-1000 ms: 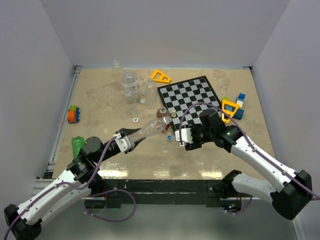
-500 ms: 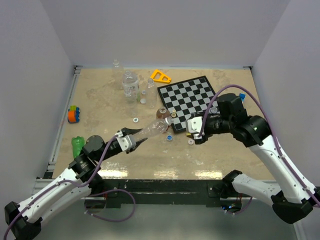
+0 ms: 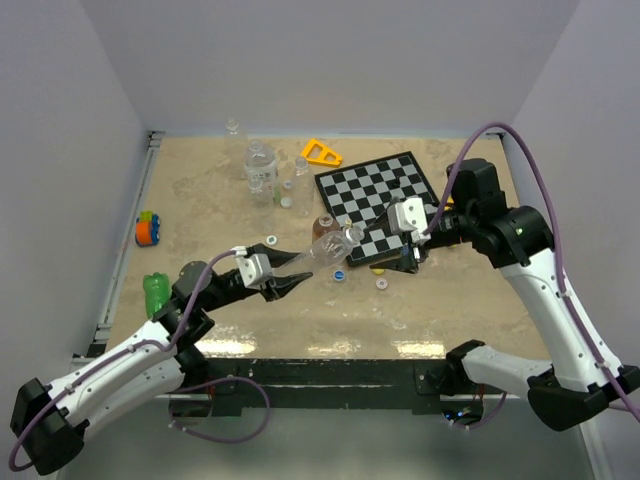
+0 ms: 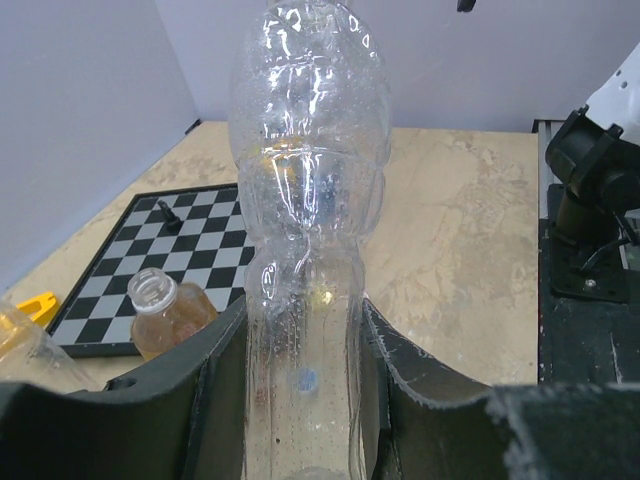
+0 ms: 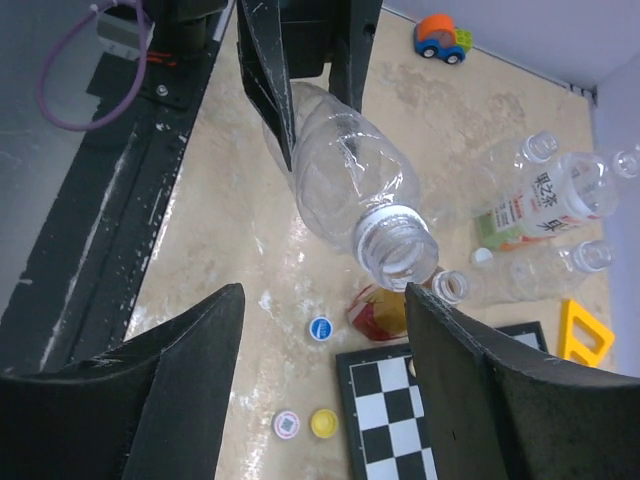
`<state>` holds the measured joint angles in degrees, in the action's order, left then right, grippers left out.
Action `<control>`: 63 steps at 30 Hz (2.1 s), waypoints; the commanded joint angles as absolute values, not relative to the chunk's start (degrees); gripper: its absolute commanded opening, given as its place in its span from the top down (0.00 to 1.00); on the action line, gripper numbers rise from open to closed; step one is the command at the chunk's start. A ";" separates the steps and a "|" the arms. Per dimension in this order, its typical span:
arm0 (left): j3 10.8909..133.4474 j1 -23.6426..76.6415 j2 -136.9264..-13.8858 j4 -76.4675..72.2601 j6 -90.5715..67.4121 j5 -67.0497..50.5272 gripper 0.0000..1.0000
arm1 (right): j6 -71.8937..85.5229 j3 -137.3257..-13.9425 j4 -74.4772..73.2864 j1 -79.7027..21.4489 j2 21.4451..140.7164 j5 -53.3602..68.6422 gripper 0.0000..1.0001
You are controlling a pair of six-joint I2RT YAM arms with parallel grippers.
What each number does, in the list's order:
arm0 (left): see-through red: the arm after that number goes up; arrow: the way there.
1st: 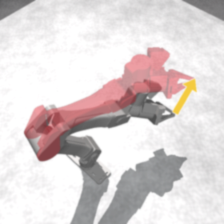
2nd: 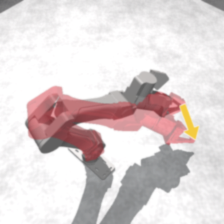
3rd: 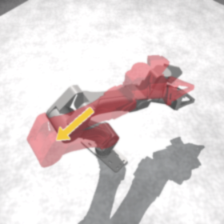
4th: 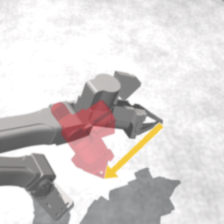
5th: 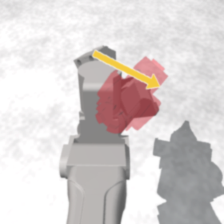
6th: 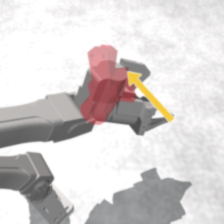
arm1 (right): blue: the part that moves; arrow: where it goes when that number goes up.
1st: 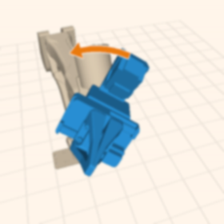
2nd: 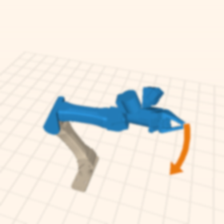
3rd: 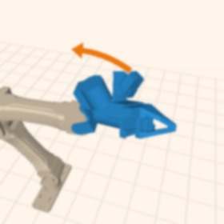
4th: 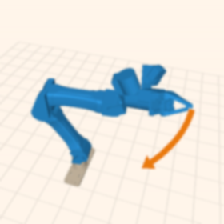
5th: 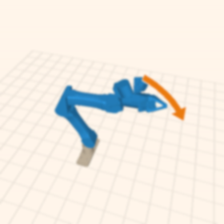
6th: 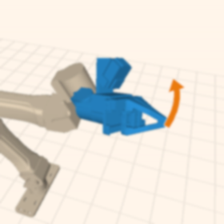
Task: Unscrew the bottle caps
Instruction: Place the plastic bottle at the center of the board.
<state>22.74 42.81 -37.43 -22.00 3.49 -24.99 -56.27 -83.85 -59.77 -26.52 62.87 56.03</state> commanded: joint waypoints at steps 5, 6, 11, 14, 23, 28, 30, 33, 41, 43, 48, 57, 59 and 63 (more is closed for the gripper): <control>25.67 42.71 -41.13 -33.13 -2.02 -27.95 1.00 | -46.34 -82.10 -54.95 -24.35 63.54 64.51 0.27; 25.58 42.80 -41.39 -33.83 -2.54 -27.95 1.00 | -44.75 -81.13 -53.71 -24.08 63.54 65.38 0.20; 25.40 42.98 -42.80 -37.43 -4.48 -28.65 1.00 | -41.05 -79.01 -50.71 -23.64 65.56 67.40 0.02; 25.23 43.24 -43.85 -39.98 -5.62 -28.65 1.00 | -41.04 -81.03 -51.41 -23.64 67.14 68.90 0.02; 25.93 44.12 -49.56 -48.59 -9.93 -28.57 1.00 | -42.80 -83.50 -53.26 -23.55 71.36 74.61 0.02; 27.16 45.61 -53.96 -52.38 -10.11 -27.07 1.00 | -45.00 -86.04 -55.72 -23.55 72.51 76.64 0.02; 27.60 45.88 -55.19 -53.35 -10.19 -26.54 1.00 | -44.48 -85.87 -55.46 -23.55 72.42 76.55 0.03; 28.39 46.14 -56.77 -54.14 -10.28 -26.10 1.00 | -41.93 -84.29 -53.10 -23.55 71.72 76.46 0.08; 29.00 46.49 -57.92 -53.97 -10.37 -25.75 1.00 | -38.23 -81.91 -49.57 -23.55 69.70 77.25 0.60; 29.09 46.41 -57.48 -53.35 -10.28 -25.58 0.98 | -38.23 -82.00 -49.48 -23.55 69.17 76.91 0.68; 29.27 46.32 -53.36 -47.48 -8.62 -24.09 0.56 | -37.44 -82.53 -48.87 -22.07 67.15 76.11 0.75; 34.71 46.23 -35.97 -13.49 6.40 -17.16 0.00 | -36.74 -87.09 -50.45 -12.05 62.85 74.28 0.77; 36.47 46.23 -33.06 -6.45 9.83 -13.73 0.00 | -37.26 -89.55 -51.67 -8.89 62.75 73.22 0.78; 38.14 46.32 -30.24 3.85 12.39 -5.47 0.00 | -34.56 -92.72 -49.84 -4.40 63.10 68.74 0.80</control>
<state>35.35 46.48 -31.77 -11.73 6.15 -15.49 -37.60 -88.90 -50.59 -7.77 63.57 72.82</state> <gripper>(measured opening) 0.996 0.441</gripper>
